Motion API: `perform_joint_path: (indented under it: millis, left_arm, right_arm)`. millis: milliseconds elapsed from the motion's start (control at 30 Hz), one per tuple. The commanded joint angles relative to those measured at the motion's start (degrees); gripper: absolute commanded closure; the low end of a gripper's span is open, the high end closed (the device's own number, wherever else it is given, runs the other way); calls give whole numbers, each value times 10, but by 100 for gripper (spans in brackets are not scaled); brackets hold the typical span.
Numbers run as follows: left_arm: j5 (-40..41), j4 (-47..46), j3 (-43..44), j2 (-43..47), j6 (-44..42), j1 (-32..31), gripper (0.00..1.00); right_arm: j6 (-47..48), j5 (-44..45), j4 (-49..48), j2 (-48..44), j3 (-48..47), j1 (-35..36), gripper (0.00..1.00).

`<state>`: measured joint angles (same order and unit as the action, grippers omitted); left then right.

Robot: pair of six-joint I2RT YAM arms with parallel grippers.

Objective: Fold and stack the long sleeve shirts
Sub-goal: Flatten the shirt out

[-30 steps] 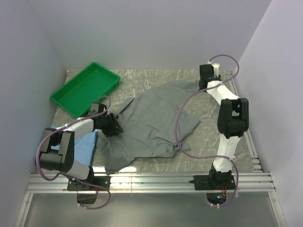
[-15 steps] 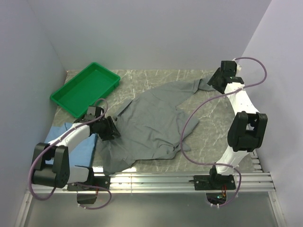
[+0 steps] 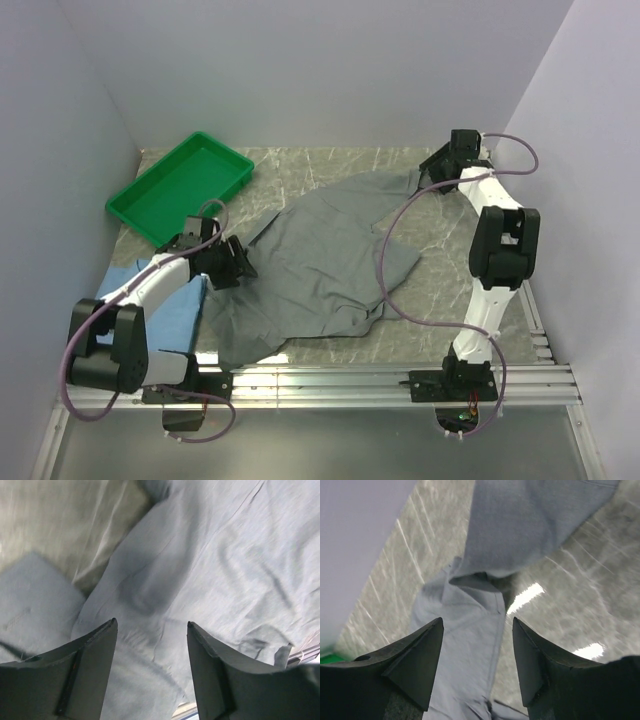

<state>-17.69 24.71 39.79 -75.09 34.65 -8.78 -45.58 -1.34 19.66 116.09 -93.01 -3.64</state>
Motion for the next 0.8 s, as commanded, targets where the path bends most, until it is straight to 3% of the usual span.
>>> perform_joint_path:
  millis: [0,200,467,767]
  left_arm:
    - [-6,-19,59,-33,-17,-5,35]
    - [13,-47,96,-95,-29,-20,35]
    - [8,-68,100,-146,-47,-25,40]
    - [15,-63,101,-155,-43,-25,41]
  right_arm:
    - [-49,-4,-53,15,-36,-1,36]
    - [-79,-2,-66,52,-55,1,39]
    - [-95,10,-74,89,-81,3,49]
    - [-94,34,-74,114,-104,3,84]
